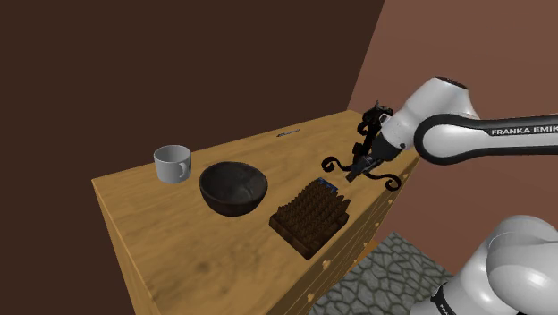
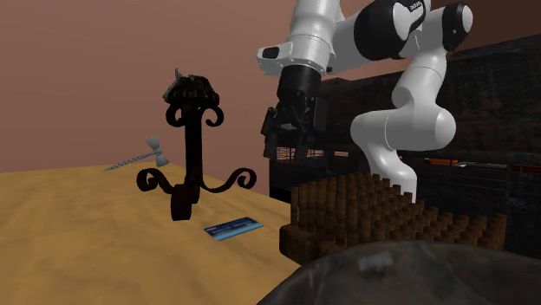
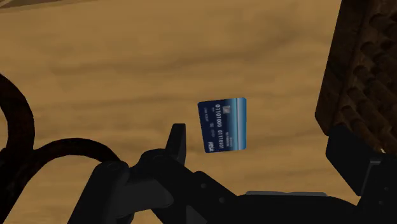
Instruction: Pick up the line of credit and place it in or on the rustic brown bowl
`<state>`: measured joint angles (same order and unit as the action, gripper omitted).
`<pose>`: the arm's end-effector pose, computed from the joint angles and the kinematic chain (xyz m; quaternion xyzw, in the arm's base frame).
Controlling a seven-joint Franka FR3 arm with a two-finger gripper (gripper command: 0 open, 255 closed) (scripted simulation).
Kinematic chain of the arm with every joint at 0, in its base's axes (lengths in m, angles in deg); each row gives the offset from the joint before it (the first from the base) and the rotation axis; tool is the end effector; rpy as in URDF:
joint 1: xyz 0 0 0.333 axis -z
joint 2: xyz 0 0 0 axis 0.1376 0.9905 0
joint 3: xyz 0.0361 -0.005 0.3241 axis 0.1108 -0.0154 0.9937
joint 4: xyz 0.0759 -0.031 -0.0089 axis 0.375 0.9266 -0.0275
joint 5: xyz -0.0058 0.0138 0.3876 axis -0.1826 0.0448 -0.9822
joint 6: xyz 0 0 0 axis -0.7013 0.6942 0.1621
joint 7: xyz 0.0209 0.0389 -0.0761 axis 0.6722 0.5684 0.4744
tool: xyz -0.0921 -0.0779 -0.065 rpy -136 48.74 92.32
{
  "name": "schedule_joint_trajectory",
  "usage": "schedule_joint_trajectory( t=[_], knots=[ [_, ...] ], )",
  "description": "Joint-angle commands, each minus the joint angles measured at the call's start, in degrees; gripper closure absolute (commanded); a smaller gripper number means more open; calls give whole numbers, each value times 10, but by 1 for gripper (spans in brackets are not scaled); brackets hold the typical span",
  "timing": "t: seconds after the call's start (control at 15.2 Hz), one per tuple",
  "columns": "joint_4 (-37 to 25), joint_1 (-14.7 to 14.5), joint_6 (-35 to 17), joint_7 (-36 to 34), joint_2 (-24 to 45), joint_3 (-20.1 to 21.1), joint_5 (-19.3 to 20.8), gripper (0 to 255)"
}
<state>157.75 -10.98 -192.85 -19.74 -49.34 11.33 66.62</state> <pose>0.3348 0.0035 0.4106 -0.9877 -0.0072 -0.1543 0.0257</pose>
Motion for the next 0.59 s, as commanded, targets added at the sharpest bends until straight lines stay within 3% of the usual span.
schedule_joint_trajectory(
  t=[0.0, 0.26, 0.4, 0.53],
  knots=[
    [15, -6, -101, 23, 45, -10, 1, 0],
    [24, -38, -290, 75, 156, -45, -10, 0],
    [16, -82, -382, 114, 219, -85, -30, 0],
    [8, -115, -417, 132, 250, -115, -44, 0]
  ],
)
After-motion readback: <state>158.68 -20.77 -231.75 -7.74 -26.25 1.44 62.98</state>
